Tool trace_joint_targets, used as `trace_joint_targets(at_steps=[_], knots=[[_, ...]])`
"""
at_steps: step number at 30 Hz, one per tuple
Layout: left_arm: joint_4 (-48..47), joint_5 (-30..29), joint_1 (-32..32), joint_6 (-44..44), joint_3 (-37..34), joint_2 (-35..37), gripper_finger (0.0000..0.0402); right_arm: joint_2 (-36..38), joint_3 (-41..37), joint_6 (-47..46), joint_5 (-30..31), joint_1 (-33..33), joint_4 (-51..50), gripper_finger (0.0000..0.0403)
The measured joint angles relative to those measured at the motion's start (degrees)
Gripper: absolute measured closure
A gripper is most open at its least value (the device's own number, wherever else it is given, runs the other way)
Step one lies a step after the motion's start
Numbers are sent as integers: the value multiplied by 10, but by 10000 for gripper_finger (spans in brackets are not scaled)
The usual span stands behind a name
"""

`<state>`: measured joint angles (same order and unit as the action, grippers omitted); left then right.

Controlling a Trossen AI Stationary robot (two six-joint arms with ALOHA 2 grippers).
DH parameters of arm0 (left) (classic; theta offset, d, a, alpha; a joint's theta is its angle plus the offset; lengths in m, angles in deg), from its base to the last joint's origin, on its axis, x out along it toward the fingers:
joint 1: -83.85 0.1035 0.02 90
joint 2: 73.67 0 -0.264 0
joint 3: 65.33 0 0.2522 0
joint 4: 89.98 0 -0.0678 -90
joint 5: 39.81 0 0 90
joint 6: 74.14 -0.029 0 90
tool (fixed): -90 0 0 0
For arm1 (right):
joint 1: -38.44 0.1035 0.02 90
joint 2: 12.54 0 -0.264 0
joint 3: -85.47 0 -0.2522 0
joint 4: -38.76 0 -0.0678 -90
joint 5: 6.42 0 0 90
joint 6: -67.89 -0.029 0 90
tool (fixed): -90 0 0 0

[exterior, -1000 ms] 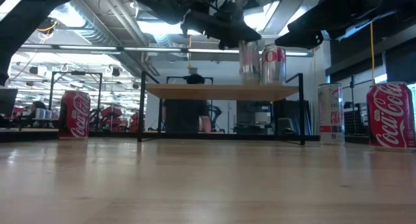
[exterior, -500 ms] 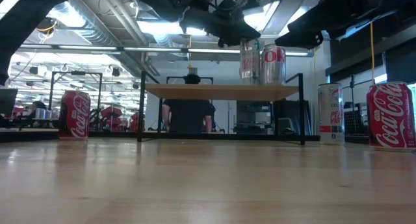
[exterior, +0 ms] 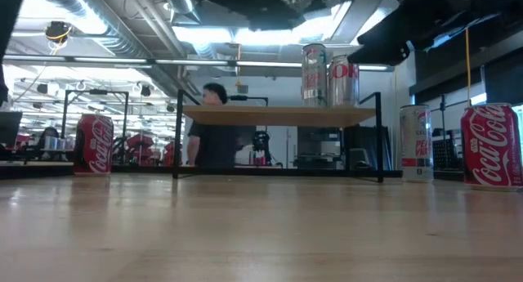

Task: Place canned beverage on shelf
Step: Put the white-pink soda can on the shelf aligned with the other white-pink soda can

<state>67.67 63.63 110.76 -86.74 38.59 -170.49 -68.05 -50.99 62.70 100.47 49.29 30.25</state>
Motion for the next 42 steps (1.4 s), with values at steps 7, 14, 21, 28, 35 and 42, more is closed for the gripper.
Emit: trace_joint_targets(at_steps=[7, 14, 21, 28, 35, 42], knots=[[226, -43, -16, 75, -341, 189, 132, 47, 47, -107, 153, 0, -178, 68], [351, -51, -73, 109, -536, 322, 132, 82, 47, -249, 284, 0, -335, 68], [358, -73, -113, 110, -568, 358, 132, 123, 65, -352, 361, -13, -475, 68], [358, -115, -128, 105, -568, 346, 132, 125, 74, -370, 388, -112, -535, 68], [356, -115, -127, 105, -568, 345, 132, 122, 60, -326, 321, -212, -513, 68], [355, -115, -127, 105, -568, 345, 132, 121, 57, -256, 257, -259, -459, 68]])
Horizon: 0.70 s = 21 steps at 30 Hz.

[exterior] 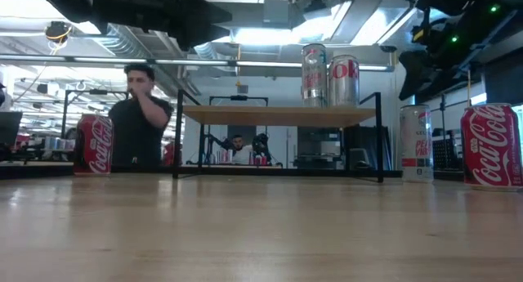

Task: Place canned beverage on shelf
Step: Put the white-pink soda can on the shelf aligned with the other white-pink soda can

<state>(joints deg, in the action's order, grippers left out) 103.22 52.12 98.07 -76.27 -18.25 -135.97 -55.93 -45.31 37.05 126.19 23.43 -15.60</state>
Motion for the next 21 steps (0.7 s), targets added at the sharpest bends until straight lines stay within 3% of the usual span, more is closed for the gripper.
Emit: trace_joint_targets(at_steps=[12, 21], knots=[[-4, 0, 0, 0, 0, 0, 132, 0, 0, 38, -37, -62, 12, 68], [-4, 1, 0, 1, 0, 0, 132, -39, 0, 38, -43, -60, 21, 68]])
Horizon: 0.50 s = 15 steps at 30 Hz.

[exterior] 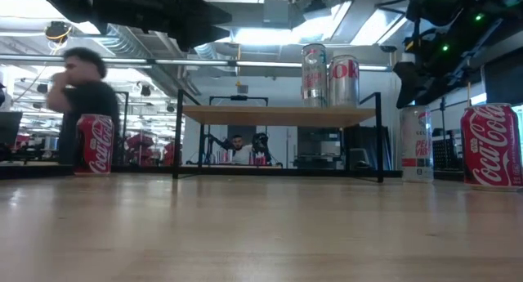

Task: Place canned beverage on shelf
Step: Put the white-pink soda can on the shelf aligned with the other white-pink soda can

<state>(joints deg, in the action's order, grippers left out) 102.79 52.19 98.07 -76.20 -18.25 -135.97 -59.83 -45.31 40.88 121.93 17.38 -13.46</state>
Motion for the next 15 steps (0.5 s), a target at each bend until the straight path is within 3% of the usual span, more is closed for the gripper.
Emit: trace_joint_targets(at_steps=[15], knots=[[-3, 3, 0, 2, 0, 0, 132, -48, 0, -28, 11, 0, -6, 68]])
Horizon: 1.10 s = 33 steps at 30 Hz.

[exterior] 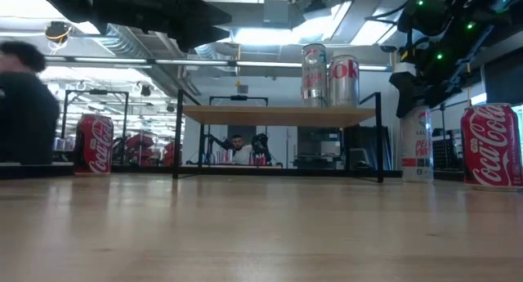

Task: Place canned beverage on shelf
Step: Put the white-pink soda can on the shelf aligned with the other white-pink soda can

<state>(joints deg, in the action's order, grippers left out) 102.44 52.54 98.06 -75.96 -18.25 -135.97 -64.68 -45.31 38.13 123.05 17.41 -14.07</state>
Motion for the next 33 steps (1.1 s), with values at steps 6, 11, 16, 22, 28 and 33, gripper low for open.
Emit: trace_joint_targets(at_steps=[6, 11, 16, 22, 28, 33], knots=[[0, 1, -3, 2, 0, 0, 132, -17, 0, -18, 0, 0, 0, 68], [0, 1, -4, 2, 0, 0, 132, -23, -29, -36, -5, 0, 9, 68], [0, 1, -4, 2, 0, 0, 132, -23, -60, -15, -4, 0, 66, 68], [0, 1, -4, 2, 0, 0, 132, -22, -70, -6, -2, 0, 84, 120], [0, 1, -4, 2, 0, 0, 132, -13, -67, 31, -3, 1, 80, 186], [0, 1, -4, 2, 0, 0, 132, -5, -32, 35, -9, 1, 37, 186]])
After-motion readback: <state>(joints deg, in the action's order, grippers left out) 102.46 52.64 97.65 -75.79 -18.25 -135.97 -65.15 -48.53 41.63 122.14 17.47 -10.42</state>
